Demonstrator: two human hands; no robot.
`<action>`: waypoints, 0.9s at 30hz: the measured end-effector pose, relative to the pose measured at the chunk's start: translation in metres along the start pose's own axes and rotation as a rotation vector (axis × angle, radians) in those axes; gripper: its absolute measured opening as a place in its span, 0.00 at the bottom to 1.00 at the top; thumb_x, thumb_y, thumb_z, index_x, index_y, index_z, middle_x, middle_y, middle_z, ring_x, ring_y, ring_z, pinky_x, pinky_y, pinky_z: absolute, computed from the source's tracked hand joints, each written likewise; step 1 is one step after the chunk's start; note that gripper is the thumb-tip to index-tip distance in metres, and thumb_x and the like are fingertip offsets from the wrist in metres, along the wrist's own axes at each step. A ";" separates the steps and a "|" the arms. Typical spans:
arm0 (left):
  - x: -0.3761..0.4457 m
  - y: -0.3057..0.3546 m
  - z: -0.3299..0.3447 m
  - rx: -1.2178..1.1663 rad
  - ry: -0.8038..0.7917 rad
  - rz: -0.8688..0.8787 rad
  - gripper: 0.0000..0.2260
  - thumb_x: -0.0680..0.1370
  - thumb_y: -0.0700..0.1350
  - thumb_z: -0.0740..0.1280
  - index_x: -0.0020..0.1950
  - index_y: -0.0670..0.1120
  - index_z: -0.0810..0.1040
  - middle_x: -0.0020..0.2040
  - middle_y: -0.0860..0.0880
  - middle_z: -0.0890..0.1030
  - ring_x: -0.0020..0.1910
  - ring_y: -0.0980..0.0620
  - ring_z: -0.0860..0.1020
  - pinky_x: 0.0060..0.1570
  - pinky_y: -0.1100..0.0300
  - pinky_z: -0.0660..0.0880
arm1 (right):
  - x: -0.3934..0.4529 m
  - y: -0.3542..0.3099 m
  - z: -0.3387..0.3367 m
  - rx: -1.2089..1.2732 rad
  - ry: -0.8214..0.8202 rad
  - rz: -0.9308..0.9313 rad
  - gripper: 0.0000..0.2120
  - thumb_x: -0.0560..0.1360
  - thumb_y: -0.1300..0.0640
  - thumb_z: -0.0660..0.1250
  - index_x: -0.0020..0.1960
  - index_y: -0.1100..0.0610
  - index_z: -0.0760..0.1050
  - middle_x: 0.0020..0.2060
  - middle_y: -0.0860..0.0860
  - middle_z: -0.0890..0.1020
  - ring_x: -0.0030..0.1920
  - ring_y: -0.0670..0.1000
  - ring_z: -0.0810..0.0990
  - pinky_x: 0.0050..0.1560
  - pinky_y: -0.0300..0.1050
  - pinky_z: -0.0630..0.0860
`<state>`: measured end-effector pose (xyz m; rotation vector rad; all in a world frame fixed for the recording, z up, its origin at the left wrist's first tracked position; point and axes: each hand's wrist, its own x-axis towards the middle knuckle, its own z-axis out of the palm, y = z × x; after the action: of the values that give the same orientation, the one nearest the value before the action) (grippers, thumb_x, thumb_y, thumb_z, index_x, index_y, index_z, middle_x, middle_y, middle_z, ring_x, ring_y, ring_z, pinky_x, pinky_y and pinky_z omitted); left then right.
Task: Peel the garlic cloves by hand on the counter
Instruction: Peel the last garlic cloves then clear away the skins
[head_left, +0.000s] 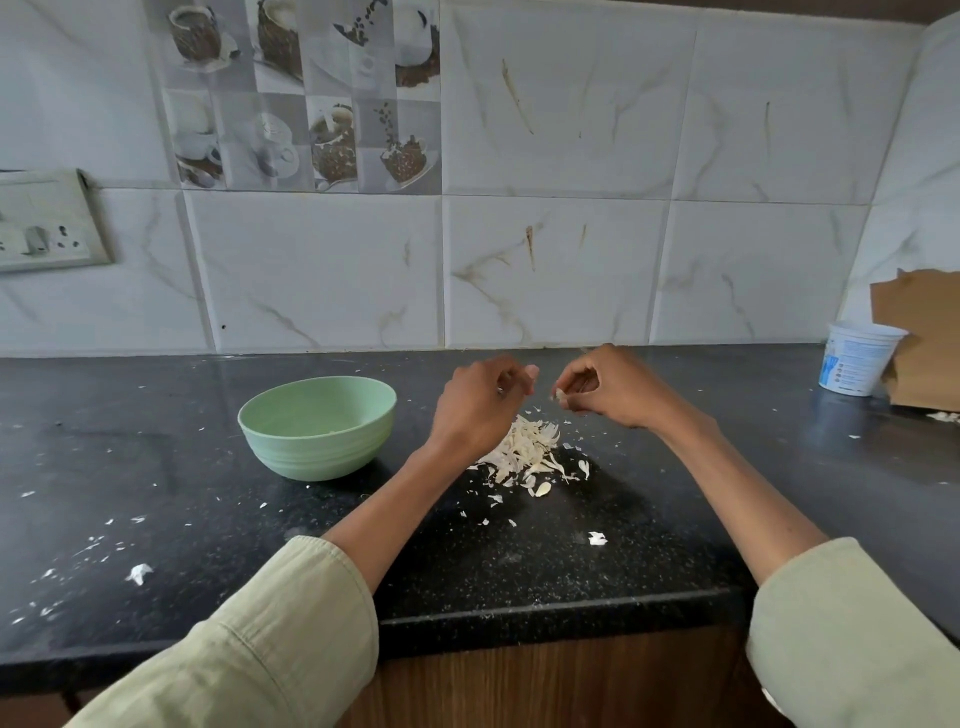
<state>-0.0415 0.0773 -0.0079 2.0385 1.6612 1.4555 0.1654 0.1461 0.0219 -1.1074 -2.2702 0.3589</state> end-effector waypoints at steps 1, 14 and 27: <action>0.000 0.001 0.001 0.036 -0.028 0.025 0.09 0.83 0.55 0.69 0.46 0.54 0.83 0.43 0.56 0.84 0.43 0.58 0.82 0.47 0.53 0.81 | -0.001 0.000 0.000 -0.020 -0.025 0.015 0.06 0.73 0.61 0.81 0.46 0.52 0.87 0.38 0.45 0.88 0.38 0.40 0.85 0.41 0.33 0.78; 0.002 -0.007 0.003 0.115 -0.093 0.106 0.06 0.79 0.42 0.70 0.46 0.54 0.83 0.48 0.56 0.80 0.45 0.58 0.80 0.53 0.50 0.81 | 0.000 -0.011 0.001 0.039 0.266 -0.044 0.06 0.71 0.62 0.82 0.45 0.54 0.87 0.38 0.44 0.87 0.39 0.41 0.86 0.45 0.33 0.82; 0.003 -0.008 0.003 0.127 -0.083 0.113 0.08 0.78 0.40 0.70 0.47 0.54 0.83 0.48 0.56 0.80 0.46 0.57 0.80 0.53 0.49 0.81 | -0.002 -0.003 0.013 -0.200 -0.119 0.098 0.08 0.72 0.62 0.81 0.43 0.53 0.83 0.36 0.46 0.86 0.33 0.37 0.83 0.41 0.40 0.81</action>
<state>-0.0448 0.0841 -0.0129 2.2616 1.6704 1.3084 0.1565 0.1426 0.0118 -1.3335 -2.4028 0.2452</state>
